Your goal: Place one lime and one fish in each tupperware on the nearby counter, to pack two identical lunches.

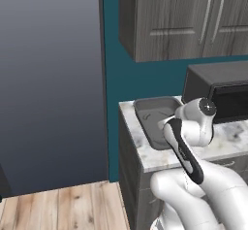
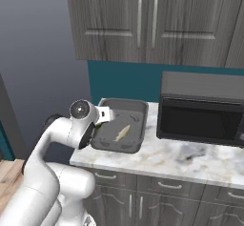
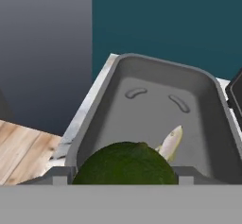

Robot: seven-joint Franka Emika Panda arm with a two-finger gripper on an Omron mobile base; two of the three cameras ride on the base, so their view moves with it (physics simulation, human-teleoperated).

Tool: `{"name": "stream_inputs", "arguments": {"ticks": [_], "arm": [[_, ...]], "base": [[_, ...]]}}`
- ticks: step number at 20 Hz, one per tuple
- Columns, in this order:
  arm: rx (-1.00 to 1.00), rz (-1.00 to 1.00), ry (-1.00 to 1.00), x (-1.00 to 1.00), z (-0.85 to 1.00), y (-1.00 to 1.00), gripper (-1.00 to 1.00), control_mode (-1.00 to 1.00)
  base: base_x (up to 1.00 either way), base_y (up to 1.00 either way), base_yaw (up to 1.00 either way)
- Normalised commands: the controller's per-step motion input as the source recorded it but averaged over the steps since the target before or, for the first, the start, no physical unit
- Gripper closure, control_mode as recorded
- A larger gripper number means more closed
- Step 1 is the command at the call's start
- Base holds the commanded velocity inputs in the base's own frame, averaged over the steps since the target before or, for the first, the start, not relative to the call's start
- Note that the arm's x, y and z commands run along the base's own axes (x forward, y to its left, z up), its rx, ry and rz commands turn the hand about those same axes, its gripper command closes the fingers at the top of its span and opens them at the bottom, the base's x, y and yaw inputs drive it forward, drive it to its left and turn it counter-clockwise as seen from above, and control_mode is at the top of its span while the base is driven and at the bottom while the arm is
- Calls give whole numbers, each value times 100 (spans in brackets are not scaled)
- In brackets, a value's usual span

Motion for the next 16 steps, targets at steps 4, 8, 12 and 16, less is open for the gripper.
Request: {"name": "stream_inputs", "arguments": {"ticks": [4,8,12,16], "arm": [[0,0,3,55,-13,0,100,-100],[0,0,8,34,-18,-4,100,-100],[0,0,3,28,-29,-9,100,-100],[0,1,0,25,-36,-13,-100,-100]], "base": [[0,0,0],[0,0,0],[0,0,0],[0,0,0]]}}
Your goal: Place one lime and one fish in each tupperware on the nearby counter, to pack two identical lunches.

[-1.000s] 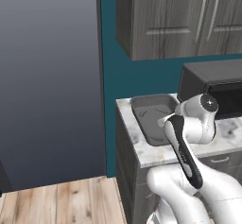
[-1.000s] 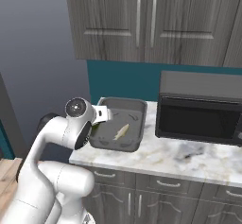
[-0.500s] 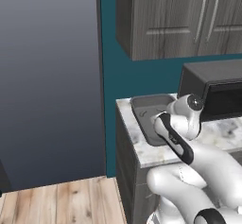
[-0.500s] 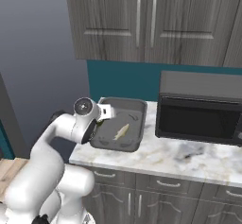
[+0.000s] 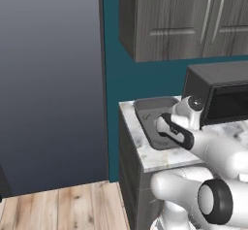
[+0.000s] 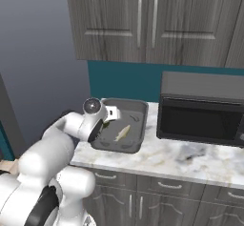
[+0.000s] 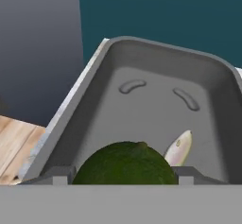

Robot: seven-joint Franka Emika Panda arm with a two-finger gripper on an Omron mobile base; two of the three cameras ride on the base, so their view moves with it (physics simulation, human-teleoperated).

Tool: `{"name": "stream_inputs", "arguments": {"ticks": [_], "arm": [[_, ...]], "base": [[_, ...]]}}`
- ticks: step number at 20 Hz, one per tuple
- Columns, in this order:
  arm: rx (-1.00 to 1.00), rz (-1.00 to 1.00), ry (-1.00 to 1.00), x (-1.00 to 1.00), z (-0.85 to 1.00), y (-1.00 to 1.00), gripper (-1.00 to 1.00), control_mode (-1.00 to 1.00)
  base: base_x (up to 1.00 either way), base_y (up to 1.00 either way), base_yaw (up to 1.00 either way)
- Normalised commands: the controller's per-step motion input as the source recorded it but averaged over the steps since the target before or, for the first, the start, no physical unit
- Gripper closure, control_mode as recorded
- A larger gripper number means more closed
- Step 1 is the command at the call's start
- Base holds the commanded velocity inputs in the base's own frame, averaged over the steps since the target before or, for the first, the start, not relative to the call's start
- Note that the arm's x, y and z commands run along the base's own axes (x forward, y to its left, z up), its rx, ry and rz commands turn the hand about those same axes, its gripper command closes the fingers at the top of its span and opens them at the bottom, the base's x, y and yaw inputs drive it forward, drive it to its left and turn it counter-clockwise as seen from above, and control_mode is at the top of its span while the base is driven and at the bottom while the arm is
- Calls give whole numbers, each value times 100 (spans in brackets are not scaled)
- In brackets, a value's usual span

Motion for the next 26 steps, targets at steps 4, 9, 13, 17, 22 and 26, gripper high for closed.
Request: {"name": "stream_inputs", "arguments": {"ticks": [4,9,13,17,22,26], "arm": [[0,1,0,28,-40,-9,-100,-100],[0,0,0,45,-13,-3,-100,-100],[0,3,-1,64,5,-1,-100,-100],[0,2,1,-4,35,-4,-100,-100],[0,-1,5,-98,30,-34,-100,-100],[0,-2,6,-98,97,-61,-100,-100]], "base": [[0,0,0],[0,0,0],[0,0,0],[0,0,0],[0,0,0],[0,0,0]]}}
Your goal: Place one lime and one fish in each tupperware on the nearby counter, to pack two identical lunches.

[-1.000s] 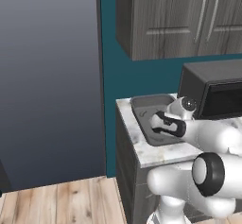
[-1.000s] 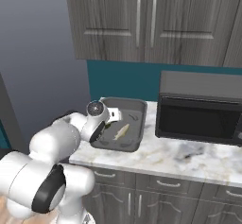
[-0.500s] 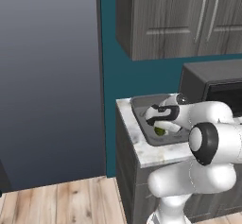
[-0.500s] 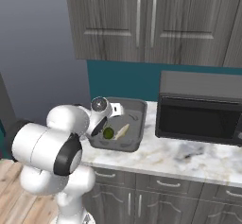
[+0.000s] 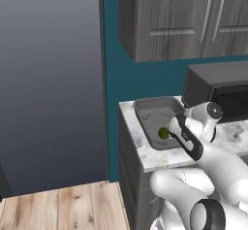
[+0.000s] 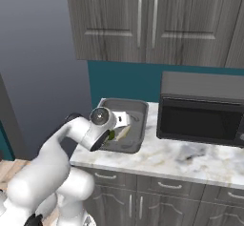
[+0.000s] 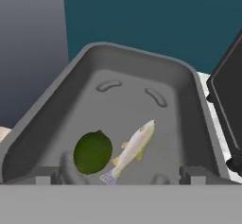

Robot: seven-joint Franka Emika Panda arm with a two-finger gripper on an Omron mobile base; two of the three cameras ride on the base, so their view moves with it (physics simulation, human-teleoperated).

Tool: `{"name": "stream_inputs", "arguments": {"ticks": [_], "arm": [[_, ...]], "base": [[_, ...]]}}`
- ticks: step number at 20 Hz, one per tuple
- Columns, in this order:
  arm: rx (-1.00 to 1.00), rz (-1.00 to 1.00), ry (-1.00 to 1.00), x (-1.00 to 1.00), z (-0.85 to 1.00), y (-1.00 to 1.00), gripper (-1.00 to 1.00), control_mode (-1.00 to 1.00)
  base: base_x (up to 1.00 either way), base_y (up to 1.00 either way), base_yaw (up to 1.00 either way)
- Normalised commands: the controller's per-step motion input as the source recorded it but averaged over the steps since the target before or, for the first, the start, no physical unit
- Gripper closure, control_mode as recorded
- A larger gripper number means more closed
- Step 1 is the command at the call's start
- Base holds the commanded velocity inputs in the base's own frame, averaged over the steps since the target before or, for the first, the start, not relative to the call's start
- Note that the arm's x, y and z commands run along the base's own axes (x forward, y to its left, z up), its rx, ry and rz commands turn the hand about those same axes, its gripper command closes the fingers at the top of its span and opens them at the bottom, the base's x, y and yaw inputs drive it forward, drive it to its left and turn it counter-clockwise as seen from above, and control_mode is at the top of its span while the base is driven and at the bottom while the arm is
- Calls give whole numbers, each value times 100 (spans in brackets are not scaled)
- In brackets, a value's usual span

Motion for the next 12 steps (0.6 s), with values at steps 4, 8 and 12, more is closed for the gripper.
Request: {"name": "stream_inputs", "arguments": {"ticks": [4,8,12], "arm": [[0,-1,9,-56,100,-28,-100,-100],[0,-9,10,-26,100,-13,-100,-100],[0,-9,4,-43,98,-16,-100,-100]], "base": [[0,0,0],[0,0,0],[0,0,0]]}}
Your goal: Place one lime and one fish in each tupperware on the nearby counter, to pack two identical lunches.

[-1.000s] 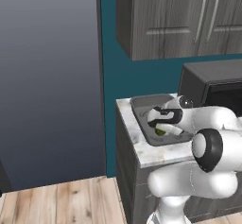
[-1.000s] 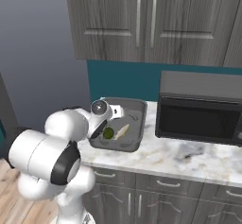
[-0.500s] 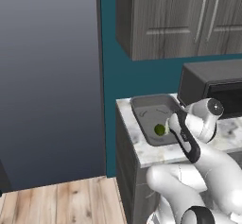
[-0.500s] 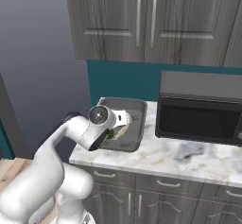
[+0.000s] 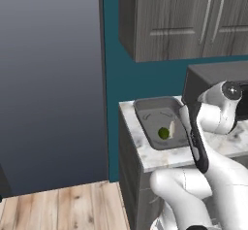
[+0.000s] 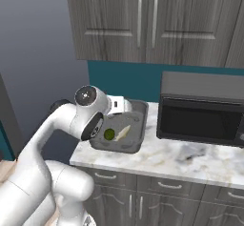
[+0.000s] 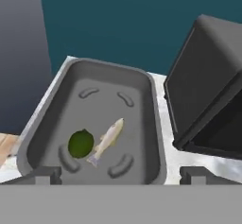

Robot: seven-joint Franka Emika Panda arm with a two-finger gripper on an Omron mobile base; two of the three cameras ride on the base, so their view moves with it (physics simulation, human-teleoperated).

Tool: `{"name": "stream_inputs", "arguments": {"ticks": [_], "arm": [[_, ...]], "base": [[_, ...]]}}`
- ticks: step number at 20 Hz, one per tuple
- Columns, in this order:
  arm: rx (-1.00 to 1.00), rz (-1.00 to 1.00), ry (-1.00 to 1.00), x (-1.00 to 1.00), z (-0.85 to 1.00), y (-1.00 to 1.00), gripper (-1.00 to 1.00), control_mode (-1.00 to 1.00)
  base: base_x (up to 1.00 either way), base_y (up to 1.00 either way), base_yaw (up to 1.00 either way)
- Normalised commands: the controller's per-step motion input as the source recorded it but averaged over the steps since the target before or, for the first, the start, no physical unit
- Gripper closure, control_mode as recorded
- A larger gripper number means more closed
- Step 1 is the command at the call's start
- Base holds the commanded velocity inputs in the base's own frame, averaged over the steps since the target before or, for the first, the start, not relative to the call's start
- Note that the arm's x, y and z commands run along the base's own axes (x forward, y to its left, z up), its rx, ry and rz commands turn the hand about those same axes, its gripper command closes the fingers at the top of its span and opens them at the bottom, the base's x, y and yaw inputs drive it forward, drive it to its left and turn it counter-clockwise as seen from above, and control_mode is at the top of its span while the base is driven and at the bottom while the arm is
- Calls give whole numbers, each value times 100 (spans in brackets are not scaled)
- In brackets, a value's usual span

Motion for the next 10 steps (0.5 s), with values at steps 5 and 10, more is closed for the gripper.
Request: {"name": "stream_inputs", "arguments": {"ticks": [5,10], "arm": [[0,-1,-7,-85,36,-48,-100,-100],[3,0,-22,-99,0,-98,-100,-100]], "base": [[0,0,0],[0,0,0]]}}
